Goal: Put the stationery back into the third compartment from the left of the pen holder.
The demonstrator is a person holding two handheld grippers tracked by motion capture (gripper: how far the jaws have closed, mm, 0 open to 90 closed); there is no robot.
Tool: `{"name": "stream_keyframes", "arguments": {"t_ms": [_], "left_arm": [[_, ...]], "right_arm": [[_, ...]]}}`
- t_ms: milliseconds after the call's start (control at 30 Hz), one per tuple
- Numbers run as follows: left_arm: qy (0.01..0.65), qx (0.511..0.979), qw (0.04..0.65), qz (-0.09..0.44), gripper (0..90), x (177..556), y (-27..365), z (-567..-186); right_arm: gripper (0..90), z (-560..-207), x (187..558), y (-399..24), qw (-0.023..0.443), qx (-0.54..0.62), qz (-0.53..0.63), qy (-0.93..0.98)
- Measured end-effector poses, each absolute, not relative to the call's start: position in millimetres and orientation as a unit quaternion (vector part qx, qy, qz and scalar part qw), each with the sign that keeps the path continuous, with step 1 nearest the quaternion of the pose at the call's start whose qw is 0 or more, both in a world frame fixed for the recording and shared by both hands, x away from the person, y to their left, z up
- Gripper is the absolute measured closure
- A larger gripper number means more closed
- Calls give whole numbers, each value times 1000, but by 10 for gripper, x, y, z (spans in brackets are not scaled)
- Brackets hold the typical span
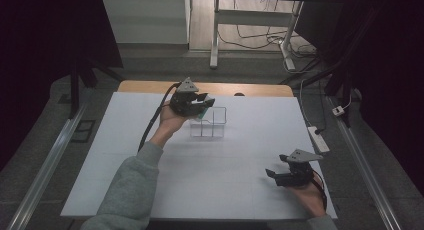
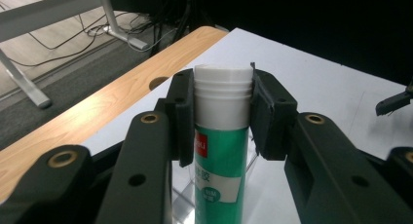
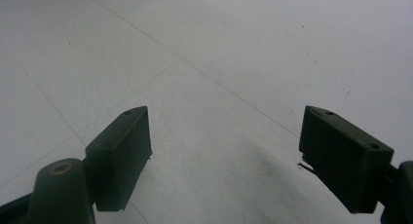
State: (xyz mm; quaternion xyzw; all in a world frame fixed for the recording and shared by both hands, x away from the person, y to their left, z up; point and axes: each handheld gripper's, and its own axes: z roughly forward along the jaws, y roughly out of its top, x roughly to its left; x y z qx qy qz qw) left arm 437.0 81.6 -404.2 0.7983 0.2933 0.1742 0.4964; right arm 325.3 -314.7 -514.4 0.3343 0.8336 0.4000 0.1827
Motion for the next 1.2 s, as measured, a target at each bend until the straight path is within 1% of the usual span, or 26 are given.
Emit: {"name": "stream_keyframes", "arguments": {"t_ms": [433, 567, 733, 1200], "left_arm": [[291, 802, 491, 175, 643, 4525, 608, -4065], [295, 799, 500, 159, 643, 4587, 565, -4080], [296, 799, 498, 161, 643, 4637, 505, -4080], [299, 807, 485, 155, 643, 4768, 319, -4200]], "right_arm": [[191, -5148, 3258, -3153, 180, 335, 398, 834], [191, -5151, 3260, -3153, 180, 336, 397, 835], [191, -5152, 3263, -3159, 177, 335, 398, 836], [191, -5166, 3267, -3155, 179, 339, 393, 835]]}}
